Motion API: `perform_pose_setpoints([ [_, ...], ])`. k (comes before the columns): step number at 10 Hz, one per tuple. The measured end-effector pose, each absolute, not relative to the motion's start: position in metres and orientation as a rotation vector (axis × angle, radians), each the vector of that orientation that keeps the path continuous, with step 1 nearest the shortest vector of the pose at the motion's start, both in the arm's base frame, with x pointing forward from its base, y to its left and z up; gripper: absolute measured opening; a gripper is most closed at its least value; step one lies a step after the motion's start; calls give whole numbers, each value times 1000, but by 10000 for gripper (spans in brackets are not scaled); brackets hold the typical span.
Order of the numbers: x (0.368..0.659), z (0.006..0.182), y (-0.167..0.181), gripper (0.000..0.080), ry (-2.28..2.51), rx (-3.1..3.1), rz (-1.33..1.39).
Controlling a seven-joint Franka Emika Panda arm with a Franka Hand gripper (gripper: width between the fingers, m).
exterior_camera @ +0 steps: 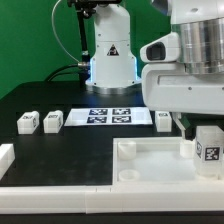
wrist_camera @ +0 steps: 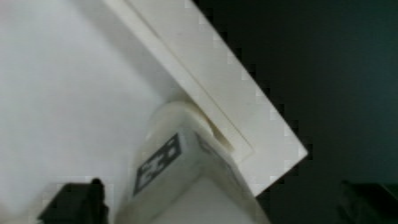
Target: Assemble one leg
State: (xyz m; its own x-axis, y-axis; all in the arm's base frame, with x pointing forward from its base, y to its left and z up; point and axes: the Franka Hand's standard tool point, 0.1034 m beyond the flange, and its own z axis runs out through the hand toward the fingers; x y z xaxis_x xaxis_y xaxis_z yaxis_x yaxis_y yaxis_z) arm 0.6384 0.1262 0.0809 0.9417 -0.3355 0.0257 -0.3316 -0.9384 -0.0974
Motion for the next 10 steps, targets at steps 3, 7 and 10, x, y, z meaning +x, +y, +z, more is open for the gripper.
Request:
perform_pose_setpoints([
  [3, 639, 80, 123, 649, 87, -3063, -85],
  [7, 639, 80, 120, 302, 346, -3043, -73],
  [10, 639, 79, 115, 299, 970, -2872, -31],
])
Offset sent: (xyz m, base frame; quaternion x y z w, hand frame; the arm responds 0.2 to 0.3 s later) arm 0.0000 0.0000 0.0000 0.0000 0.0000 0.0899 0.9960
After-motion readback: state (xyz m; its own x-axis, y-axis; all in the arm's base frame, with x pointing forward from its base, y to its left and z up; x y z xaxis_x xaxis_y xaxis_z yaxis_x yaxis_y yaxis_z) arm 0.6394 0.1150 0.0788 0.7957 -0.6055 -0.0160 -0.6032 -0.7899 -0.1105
